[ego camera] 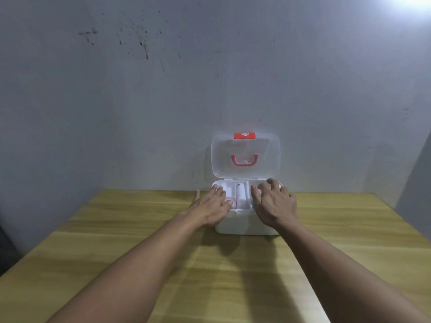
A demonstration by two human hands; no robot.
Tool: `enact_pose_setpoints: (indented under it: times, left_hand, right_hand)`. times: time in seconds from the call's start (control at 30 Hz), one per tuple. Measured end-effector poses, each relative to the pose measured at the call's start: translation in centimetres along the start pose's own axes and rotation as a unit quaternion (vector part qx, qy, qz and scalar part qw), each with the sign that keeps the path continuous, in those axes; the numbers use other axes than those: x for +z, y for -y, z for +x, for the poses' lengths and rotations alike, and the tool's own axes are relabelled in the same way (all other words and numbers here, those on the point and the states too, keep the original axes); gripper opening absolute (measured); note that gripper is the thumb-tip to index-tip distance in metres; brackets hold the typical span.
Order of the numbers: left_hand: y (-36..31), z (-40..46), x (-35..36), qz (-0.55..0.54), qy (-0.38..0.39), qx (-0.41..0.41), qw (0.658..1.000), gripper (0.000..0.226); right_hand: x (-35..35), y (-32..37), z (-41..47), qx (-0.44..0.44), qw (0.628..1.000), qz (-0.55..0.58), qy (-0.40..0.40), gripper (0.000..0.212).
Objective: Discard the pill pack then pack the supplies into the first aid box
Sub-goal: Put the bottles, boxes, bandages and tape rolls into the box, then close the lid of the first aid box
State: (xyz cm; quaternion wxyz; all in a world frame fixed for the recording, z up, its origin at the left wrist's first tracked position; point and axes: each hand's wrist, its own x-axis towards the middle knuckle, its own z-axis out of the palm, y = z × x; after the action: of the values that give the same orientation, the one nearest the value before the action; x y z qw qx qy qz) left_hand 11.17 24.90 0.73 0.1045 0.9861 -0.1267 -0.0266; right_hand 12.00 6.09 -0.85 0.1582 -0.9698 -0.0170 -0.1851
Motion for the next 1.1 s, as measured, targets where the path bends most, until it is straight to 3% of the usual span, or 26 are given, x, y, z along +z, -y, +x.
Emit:
enact_pose_setpoints:
  times: [0.13, 0.37, 0.67, 0.77, 0.9, 1.0, 1.1]
  left_hand:
    - [-0.1, 0.0, 0.0, -0.009, -0.014, -0.001, 1.0, 0.061]
    - [-0.7, 2.2, -4.1, -0.176, -0.164, -0.055, 0.969, 0.046]
    - [-1.7, 7.2, -9.0, -0.409, -0.171, -0.13, 0.887, 0.055]
    - [-2.0, 7.8, -8.8, -0.438, -0.182, -0.126, 0.871, 0.041]
    - [-2.3, 7.2, -8.8, -0.453, -0.2, -0.095, 0.863, 0.042]
    - [-2.3, 5.9, -8.9, -0.44, -0.21, -0.085, 0.869, 0.033]
    - [-2.2, 4.6, -8.6, -0.411, -0.236, -0.07, 0.878, 0.032]
  right_hand:
    - [0.0, 0.0, 0.0, -0.001, 1.0, -0.002, 0.003, 0.06]
    - [0.3, -0.2, 0.1, 0.011, 1.0, 0.009, 0.011, 0.06]
    - [0.5, -0.3, 0.4, 0.009, 1.0, 0.017, 0.022, 0.064]
    - [0.2, -0.4, 0.3, 0.0, 0.999, 0.025, 0.03, 0.067]
    - [-0.7, -0.5, 0.5, 0.005, 0.996, 0.073, 0.056, 0.066]
    - [-2.6, -0.3, 1.3, 0.011, 0.993, 0.111, -0.044, 0.053]
    - [-5.4, 0.3, 2.6, -0.051, 0.977, 0.099, -0.18, 0.041]
